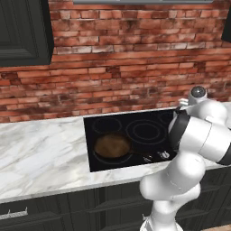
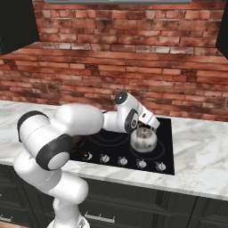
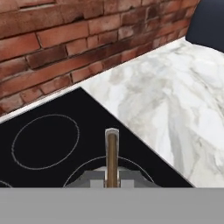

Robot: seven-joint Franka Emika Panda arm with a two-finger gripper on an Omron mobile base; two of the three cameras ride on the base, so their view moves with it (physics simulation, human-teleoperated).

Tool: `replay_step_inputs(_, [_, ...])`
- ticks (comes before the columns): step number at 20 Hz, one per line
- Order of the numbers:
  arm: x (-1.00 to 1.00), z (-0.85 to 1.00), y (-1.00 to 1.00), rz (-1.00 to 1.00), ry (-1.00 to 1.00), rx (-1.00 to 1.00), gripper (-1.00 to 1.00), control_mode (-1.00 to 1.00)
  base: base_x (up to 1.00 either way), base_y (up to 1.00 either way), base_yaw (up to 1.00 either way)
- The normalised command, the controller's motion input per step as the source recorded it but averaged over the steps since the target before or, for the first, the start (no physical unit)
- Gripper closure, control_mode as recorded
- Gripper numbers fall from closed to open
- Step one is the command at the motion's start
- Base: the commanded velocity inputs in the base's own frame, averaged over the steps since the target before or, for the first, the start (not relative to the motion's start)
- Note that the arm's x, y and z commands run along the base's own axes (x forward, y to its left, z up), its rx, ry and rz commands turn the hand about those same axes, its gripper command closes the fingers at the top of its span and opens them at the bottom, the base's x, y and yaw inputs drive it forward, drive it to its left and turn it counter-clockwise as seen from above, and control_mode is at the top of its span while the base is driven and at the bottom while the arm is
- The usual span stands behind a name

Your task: Pick the kettle from the counter and place it on a stove burner. Then turn the burner on.

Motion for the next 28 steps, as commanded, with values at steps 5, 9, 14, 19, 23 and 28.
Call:
replay_step_inputs(5, [0.19,-0.25,-0.29,0.0,0.0,0.0,1.0,-1.0,0.0,0.0,0.0])
replay_step_inputs(9, [0.12,-0.25,-0.26,0.0,0.0,0.0,1.0,-1.0,0.0,0.0,0.0])
replay_step_inputs(14, [0.24,-0.24,-0.03,0.0,0.0,0.01,1.0,-1.0,0.0,0.0,0.0])
replay_step_inputs(19, [0.14,-0.22,0.0,0.0,0.0,0.03,1.0,-1.0,0.0,0.0,0.0])
replay_step_inputs(23, [0.0,-0.04,0.0,0.0,0.0,0.01,-1.0,-1.0,0.0,0.0,0.0])
replay_step_inputs(28, [0.0,0.0,0.0,0.0,0.0,0.0,-1.0,-1.0,0.0,0.0,0.0])
